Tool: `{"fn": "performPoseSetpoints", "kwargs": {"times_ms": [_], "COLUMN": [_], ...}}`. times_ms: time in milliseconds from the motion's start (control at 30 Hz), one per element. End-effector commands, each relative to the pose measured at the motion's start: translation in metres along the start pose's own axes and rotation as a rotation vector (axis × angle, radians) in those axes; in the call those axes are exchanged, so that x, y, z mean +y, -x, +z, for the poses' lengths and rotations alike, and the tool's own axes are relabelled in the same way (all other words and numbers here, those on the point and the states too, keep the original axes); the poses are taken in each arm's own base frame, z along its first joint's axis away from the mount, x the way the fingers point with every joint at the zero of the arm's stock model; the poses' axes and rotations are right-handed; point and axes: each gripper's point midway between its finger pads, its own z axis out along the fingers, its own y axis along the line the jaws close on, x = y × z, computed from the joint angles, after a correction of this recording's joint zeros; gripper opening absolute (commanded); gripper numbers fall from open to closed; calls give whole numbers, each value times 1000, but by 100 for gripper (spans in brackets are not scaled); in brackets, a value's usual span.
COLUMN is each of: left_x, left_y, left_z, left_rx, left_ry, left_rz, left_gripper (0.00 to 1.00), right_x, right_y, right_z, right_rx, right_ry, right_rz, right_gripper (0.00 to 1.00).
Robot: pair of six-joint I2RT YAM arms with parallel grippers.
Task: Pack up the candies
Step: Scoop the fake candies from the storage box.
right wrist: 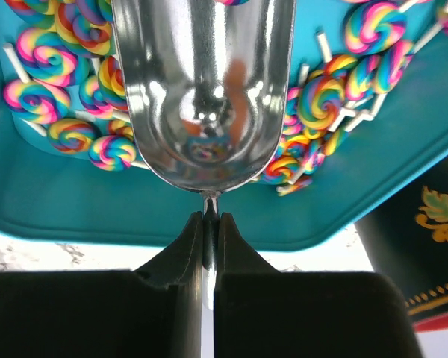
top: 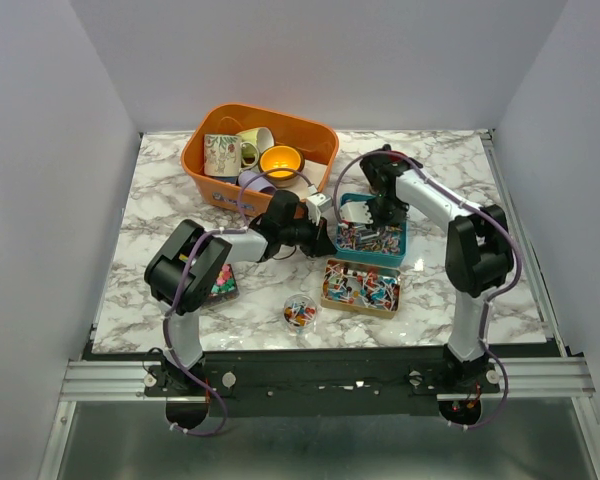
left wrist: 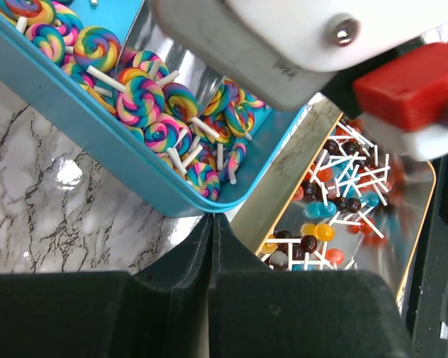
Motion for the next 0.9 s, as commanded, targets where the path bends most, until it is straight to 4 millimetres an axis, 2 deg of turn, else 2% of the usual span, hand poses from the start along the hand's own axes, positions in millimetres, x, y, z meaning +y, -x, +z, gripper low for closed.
{"fn": "performPoseSetpoints", "kwargs": {"times_ms": [0,133,233,333,467,633,667,767,867], "left_x": [4,5,6,7,9,10,11,14,19], "left_y": [-10,-12,-14,-13,-13,-12,-12,-16,-15], "left_z": [9,9,9,8,6,-2,-3,-6,-6], "left_rx": [24,27,29,31,34,36,36,42,35], "left_ry": [26,33,35,40,48,64,66,74,87], "left_rz": [-41,-41,-43,-39,-43,-53,-51,-57,-63], "left_gripper": [12,12,12,12,12,12,12,12,12], "right_x": [23,19,17,15,25,40,43,59,55], "right_y": [40,49,71,82,95,94,94,91,86], "right_z": [18,26,27,21,12,6,-1,-3,3], "right_rx": [-137,-163,-280,-338,-424,-449,-459,-433,-405], "right_ry": [84,56,62,83,115,171,202,325,293], "right_rz": [8,-21,-4,46,85,140,155,210,227], "right_gripper": [1,1,1,1,1,1,1,1,1]}}
